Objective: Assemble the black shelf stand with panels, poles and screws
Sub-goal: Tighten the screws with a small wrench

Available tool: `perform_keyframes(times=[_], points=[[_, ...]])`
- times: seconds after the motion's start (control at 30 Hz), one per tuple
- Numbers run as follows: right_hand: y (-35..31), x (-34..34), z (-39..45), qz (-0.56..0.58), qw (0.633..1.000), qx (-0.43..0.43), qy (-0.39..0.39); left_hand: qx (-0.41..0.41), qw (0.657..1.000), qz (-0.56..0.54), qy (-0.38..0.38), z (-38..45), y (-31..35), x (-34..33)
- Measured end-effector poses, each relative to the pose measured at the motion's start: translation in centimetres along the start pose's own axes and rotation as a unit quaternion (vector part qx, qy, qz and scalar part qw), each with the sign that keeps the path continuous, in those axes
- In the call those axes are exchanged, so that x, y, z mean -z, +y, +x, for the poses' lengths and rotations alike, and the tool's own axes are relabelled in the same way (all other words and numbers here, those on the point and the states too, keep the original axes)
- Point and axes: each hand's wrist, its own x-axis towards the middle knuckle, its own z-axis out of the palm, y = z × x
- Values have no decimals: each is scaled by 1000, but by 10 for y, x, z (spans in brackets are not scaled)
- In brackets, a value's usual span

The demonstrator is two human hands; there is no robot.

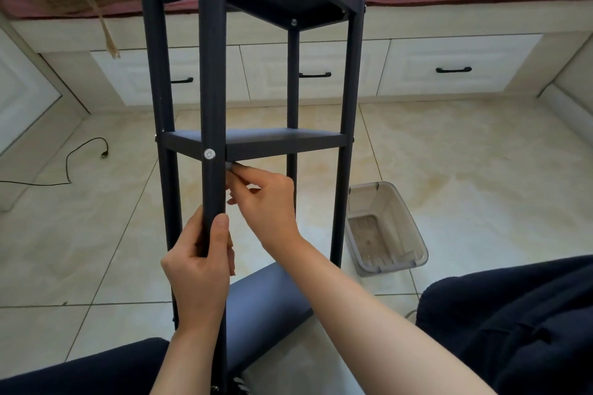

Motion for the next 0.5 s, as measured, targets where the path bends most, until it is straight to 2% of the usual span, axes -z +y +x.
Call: perform_keyframes(times=[0.33, 0.5], points=[[11, -4, 3, -15, 999, 43, 20, -9, 1000, -10, -8, 1, -3, -1], [12, 3, 7, -76, 993, 92, 23, -8, 1000, -10, -15, 2, -3, -3]])
